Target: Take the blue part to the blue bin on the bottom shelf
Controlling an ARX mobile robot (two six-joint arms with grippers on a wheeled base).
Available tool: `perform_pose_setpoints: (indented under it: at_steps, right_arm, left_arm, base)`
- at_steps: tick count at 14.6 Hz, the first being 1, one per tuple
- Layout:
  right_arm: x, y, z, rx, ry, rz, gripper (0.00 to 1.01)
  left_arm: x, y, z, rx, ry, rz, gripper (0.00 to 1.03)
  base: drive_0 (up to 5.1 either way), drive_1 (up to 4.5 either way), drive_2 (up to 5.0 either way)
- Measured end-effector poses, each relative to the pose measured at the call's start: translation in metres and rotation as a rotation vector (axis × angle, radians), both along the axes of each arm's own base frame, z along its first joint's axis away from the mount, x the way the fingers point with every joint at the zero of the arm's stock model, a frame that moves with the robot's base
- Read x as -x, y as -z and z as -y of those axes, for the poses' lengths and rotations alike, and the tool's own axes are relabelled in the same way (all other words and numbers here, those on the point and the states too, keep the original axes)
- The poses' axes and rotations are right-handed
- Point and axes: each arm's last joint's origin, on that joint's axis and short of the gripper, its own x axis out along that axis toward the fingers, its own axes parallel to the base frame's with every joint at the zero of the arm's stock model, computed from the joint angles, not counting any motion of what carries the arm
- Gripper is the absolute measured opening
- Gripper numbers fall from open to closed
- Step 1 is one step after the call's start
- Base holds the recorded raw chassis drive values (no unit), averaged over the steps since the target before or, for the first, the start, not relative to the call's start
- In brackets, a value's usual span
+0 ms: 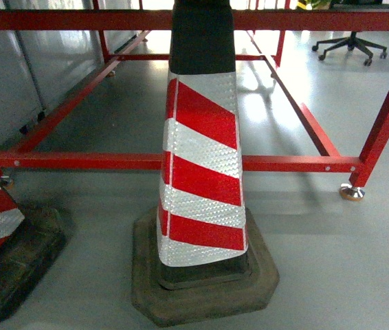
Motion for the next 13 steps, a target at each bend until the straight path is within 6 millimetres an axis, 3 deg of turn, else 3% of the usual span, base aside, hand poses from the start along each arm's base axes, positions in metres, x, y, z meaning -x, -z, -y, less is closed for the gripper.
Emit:
perform_pose_setpoints:
  at_steps: [13]
  right_arm:
    - [0.0,0.0,0.0,0.0,0.0,0.0,0.98]
  left_arm:
    - [0.0,0.0,0.0,0.0,0.0,0.0,0.98]
  base:
    - [0.0,0.0,0.0]
